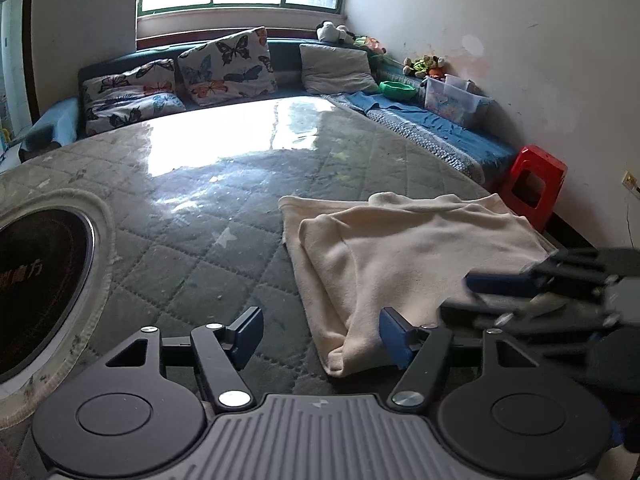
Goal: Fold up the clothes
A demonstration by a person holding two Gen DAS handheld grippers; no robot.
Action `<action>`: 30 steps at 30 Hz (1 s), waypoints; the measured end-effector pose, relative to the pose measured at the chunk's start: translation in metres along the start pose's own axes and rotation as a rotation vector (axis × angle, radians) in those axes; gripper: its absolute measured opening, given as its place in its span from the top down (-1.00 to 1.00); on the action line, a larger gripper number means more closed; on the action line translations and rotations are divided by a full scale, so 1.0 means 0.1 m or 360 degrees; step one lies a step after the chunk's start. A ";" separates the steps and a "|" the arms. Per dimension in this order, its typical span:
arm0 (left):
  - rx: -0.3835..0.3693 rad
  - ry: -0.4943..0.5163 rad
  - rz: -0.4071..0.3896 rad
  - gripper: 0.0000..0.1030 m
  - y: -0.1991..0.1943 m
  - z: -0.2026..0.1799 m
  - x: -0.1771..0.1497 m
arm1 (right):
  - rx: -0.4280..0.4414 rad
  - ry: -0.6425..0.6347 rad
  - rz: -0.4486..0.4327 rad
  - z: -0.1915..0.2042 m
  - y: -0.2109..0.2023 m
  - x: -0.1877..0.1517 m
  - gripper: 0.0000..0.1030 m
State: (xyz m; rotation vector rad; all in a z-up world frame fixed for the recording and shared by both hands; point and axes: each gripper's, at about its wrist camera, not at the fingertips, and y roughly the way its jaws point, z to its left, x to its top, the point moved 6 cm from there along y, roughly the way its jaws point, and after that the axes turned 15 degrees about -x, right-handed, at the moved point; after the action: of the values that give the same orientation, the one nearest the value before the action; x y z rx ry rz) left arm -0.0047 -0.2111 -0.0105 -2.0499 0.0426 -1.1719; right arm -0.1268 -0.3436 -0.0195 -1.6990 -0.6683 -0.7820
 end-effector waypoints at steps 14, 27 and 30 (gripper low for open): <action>0.0025 -0.0089 0.0017 -0.94 -0.12 0.08 -0.08 | -0.0062 0.0158 -0.0013 -0.19 -0.17 0.00 -0.05; 0.0022 -0.0141 0.0028 -1.00 -0.20 0.10 -0.21 | -0.0247 0.0347 0.0020 -0.40 -0.30 -0.11 -0.65; 0.0042 -0.0145 0.0032 -1.00 -0.22 0.11 -0.24 | -0.0296 0.0365 0.0043 -0.42 -0.31 -0.13 -0.75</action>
State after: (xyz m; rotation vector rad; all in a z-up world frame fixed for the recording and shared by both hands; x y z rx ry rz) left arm -0.0169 -0.1799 -0.0173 -2.0725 0.0034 -1.0600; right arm -0.1653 -0.3776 -0.0030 -1.7464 -0.4242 -1.0273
